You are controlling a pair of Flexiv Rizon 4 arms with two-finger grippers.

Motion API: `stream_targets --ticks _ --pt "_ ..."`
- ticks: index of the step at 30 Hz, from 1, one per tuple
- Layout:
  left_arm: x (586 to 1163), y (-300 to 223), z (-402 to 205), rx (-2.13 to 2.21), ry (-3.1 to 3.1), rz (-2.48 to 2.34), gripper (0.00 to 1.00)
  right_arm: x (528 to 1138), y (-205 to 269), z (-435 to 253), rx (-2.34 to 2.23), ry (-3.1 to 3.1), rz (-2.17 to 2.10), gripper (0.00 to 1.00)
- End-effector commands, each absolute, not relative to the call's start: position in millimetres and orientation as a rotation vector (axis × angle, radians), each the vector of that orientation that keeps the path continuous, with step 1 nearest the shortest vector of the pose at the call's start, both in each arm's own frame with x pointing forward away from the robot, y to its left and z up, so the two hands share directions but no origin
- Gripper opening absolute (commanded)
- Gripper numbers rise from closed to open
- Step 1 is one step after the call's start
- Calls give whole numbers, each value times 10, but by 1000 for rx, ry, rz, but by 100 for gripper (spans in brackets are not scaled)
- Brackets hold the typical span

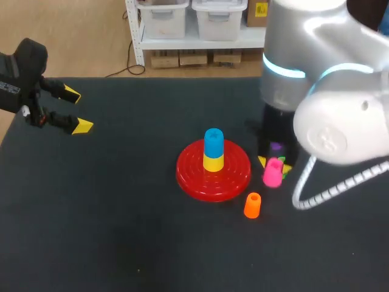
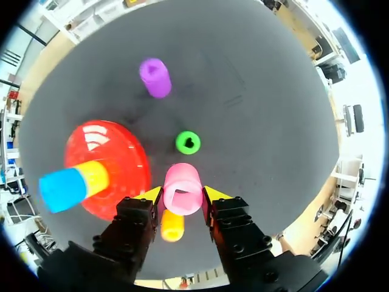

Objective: Pick up and stack the cylinders on the red base in this order: pink,purple,orange,green

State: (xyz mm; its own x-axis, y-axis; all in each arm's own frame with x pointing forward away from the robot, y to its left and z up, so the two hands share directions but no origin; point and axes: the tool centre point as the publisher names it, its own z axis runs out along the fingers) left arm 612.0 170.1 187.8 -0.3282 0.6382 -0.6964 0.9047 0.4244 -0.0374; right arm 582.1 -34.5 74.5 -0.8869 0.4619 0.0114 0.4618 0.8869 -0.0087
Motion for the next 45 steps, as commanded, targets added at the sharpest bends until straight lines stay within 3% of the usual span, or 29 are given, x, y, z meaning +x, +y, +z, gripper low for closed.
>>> stream_targets --ticks 1,17,45 --pt "6129 1705 1868 1299 2075 -574 100 5901 -265 1223 -728 -3037 -11 0" --pt "6129 1705 1868 1299 2075 -574 100 6461 648 1636 -483 -3086 -44 0" --pt "6129 1705 1868 1299 2075 -574 100 6400 825 1452 -406 -3101 20 0"
